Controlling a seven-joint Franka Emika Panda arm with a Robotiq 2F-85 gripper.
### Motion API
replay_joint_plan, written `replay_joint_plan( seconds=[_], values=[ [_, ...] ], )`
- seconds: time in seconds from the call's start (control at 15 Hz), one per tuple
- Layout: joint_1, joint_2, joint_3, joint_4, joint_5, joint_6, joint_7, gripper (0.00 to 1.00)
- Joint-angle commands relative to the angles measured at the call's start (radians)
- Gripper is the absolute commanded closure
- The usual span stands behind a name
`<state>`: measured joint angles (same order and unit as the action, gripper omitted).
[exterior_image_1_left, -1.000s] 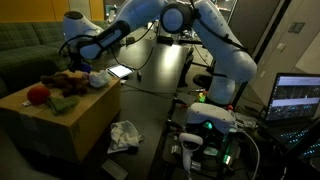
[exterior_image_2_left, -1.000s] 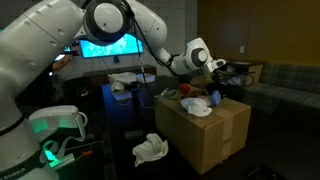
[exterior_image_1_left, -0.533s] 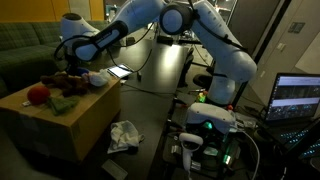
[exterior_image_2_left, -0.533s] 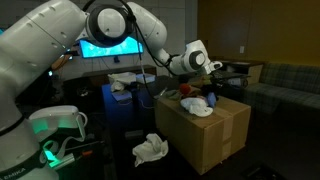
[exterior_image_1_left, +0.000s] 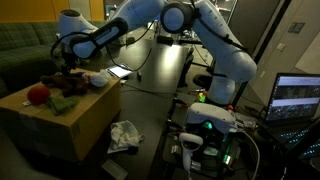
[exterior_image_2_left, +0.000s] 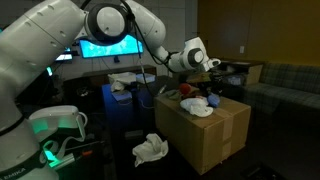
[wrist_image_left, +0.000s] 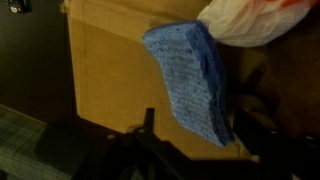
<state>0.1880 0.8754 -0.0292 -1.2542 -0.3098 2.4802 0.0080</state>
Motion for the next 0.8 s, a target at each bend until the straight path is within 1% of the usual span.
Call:
replay_joint_plan(
  seconds=[0.0, 0.33, 0.73],
  values=[
    [0.005, -0.089, 0.002, -0.065, 0.022, -0.055, -0.011, 0.00],
    [-0.008, -0.197, 0.017, -0.173, 0.047, -0.183, -0.006, 0.00],
    [-0.008, -0.284, 0.012, -0.312, 0.028, -0.238, 0.009, 0.00]
  ],
)
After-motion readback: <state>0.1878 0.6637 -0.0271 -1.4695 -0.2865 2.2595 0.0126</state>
